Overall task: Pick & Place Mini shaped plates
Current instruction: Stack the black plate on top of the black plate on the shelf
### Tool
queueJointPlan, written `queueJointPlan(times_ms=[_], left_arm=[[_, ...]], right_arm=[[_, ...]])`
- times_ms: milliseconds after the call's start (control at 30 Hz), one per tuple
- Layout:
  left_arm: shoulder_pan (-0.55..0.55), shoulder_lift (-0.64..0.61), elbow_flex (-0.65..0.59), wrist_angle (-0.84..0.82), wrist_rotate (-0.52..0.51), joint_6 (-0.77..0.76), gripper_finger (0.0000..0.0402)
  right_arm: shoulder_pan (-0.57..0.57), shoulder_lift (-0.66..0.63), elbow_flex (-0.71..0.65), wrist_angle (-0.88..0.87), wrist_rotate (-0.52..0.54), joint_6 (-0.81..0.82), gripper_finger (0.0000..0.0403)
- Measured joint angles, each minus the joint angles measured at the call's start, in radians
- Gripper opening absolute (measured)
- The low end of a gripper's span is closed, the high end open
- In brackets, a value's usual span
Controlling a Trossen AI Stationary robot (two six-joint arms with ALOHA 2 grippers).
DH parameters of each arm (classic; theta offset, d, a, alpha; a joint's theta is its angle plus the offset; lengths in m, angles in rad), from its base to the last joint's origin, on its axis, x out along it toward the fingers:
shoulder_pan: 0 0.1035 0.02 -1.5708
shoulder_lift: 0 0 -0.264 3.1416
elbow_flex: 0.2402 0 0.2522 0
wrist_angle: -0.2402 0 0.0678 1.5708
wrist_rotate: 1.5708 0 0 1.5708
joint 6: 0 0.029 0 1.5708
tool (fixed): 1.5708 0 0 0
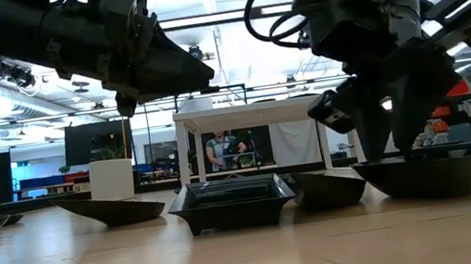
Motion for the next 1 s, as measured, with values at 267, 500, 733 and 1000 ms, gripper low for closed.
queueJointPlan(times_ms=[267, 500, 733, 1000], left_arm=[[0.000, 0.000, 0.000, -0.005, 0.000, -0.003, 0.0103], [0.000, 0.000, 0.000, -0.005, 0.000, -0.002, 0.0103], [0.000, 0.000, 0.000, -0.005, 0.000, -0.002, 0.0103], [0.000, 0.000, 0.000, -0.010, 0.000, -0.001, 0.0103]], right_arm=[[0.000, 0.000, 0.000, -0.007, -0.006, 0.044, 0.0069], [-0.001, 0.000, 0.000, -0.007, 0.009, 0.077, 0.0081], [-0.001, 0.020, 0.000, -0.011, 0.012, 0.111, 0.0127], [-0.005, 0.050, 0.000, 0.024, -0.033, 0.085, 0.0112]])
